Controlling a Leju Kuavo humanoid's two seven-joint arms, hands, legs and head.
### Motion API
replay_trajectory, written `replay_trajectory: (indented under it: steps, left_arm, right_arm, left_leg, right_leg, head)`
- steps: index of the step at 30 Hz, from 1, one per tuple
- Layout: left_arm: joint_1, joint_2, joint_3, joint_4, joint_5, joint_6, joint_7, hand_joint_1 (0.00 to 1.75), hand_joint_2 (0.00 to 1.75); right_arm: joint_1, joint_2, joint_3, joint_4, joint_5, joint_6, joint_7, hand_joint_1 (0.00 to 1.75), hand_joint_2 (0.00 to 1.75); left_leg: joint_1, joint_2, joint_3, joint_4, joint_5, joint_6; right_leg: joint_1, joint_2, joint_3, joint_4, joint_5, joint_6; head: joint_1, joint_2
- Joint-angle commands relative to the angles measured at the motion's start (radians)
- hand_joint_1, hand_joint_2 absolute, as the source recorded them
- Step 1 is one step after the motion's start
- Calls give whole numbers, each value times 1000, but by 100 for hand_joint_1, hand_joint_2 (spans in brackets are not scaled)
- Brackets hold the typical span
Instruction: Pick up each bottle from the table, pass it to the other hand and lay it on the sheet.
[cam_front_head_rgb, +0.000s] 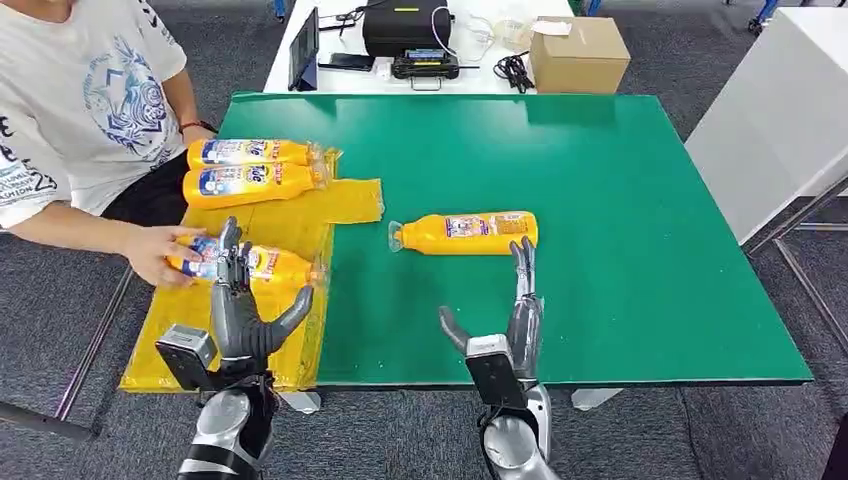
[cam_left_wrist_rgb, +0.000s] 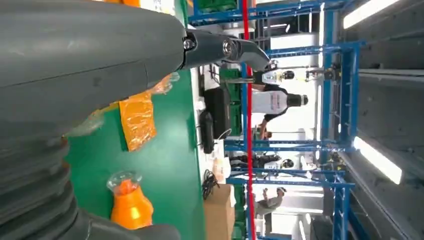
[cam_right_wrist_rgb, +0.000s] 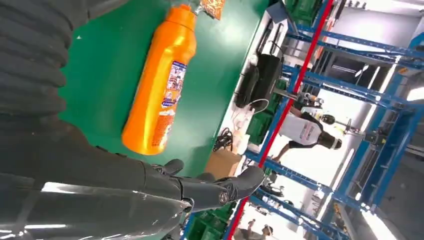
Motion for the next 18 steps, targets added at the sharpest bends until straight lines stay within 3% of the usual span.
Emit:
replay_trajectory:
  steps: [1,18]
  left_arm:
    - [-46,11,-4,82,14,-2,14,0,175]
    - [-43,9,7,85,23,5,24,0,175]
  right_arm:
    - [-6,-16,5,-31,10,3,10,0,175]
    - [-1,-12,4,-30,12,4,14,0,175]
  left_leg:
    - [0,0,3,-1,-1,-1]
    - [1,1,4,-1,-2,-1]
  right_leg:
    - [1,0,3,-1,-1,-1]
    - [1,0,4,0,-2,-2]
  head:
    - [0,0]
    - [0,0]
